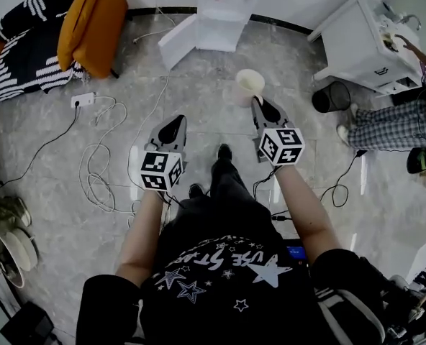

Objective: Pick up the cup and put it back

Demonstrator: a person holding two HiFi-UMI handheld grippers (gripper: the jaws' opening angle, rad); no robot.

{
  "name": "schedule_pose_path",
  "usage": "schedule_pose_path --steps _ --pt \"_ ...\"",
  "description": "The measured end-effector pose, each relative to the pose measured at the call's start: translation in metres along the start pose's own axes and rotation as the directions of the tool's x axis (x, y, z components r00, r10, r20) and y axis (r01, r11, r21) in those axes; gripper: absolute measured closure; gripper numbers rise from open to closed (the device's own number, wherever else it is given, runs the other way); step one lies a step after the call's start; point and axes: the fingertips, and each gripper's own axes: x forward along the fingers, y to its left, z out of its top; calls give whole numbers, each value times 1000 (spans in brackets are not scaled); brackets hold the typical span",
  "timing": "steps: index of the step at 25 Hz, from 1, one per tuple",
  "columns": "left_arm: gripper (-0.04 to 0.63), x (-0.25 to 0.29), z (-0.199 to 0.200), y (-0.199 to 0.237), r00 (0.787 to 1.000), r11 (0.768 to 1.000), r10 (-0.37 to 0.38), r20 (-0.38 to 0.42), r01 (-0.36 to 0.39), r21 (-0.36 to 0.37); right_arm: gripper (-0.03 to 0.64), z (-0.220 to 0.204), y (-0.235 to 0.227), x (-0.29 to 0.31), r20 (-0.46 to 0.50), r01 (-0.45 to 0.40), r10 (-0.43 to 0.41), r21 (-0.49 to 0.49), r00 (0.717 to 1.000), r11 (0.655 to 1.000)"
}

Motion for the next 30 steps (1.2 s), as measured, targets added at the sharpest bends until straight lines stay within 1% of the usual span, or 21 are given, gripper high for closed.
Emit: schedule_pose_path --steps 2,5,7,10,16,23,30 --pt "584 -14 -5 -16 1000 999 -22 -13 23 47 575 -3 6 -20 6 8 -8 8 1000 1000" --pt "584 -31 -2 -38 998 990 -60 -24 63 126 575 -5 20 -43 6 0 0 11 1000 1000" --pt "584 -41 2 -48 996 985 -83 -16 85 148 575 -4 28 -54 15 -4 3 19 1000 1000" --pt "584 -52 3 -58 995 983 -101 -3 100 154 575 -4 34 -68 24 1 -1 12 1000 1000" --pt "584 -62 0 -71 994 981 -111 4 109 159 575 -1 33 -85 36 7 -6 -11 999 1000" --pt "584 -64 -1 -65 994 982 -105 3 104 155 575 -6 35 -85 35 14 -14 -6 999 1000" --pt "584 -52 -4 -57 995 986 -97 -24 99 135 575 -12 28 -76 3 11 -11 -3 1000 1000"
